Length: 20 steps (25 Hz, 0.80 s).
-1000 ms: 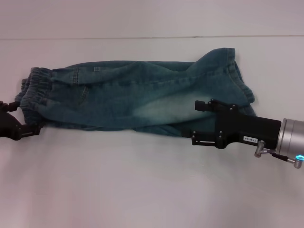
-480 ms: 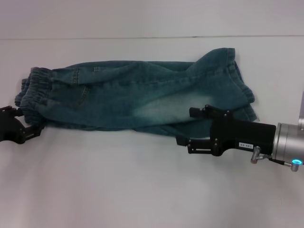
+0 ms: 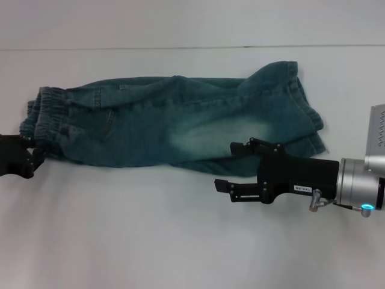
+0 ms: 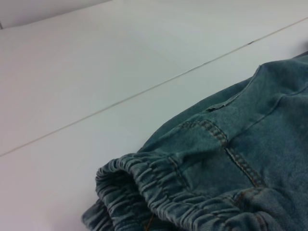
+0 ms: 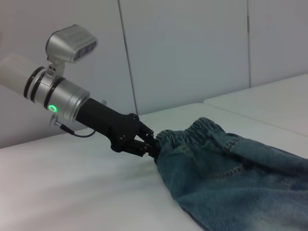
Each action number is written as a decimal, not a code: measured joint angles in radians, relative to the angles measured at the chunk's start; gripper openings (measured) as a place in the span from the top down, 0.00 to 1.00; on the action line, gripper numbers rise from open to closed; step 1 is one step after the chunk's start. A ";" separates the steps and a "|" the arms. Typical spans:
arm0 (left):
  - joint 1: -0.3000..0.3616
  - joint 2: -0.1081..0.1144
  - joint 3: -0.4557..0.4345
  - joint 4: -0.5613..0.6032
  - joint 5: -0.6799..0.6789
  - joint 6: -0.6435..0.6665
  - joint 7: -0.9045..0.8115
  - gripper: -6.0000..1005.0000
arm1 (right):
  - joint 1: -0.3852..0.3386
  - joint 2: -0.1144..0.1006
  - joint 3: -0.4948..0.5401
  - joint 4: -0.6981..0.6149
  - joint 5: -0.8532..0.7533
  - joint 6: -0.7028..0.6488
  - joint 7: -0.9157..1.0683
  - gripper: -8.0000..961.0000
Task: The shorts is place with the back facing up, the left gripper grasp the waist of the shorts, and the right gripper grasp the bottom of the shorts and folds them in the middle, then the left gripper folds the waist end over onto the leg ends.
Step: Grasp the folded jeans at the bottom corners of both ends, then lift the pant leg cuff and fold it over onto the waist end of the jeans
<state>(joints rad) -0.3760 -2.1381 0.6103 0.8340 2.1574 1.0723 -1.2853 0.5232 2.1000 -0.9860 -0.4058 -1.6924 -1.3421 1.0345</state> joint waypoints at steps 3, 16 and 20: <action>-0.003 0.000 0.001 -0.001 -0.001 0.000 0.000 0.78 | 0.003 0.000 0.000 0.000 0.000 0.005 -0.004 0.03; -0.040 -0.019 0.061 0.160 0.010 0.035 -0.204 0.98 | -0.004 -0.002 0.011 0.049 0.165 0.088 -0.081 0.03; -0.079 -0.008 0.122 0.224 0.037 0.037 -0.334 0.98 | 0.017 0.000 0.011 0.123 0.304 0.177 -0.160 0.03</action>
<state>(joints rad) -0.4550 -2.1460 0.7319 1.0581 2.1941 1.1092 -1.6192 0.5404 2.1003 -0.9754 -0.2824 -1.3881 -1.1652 0.8745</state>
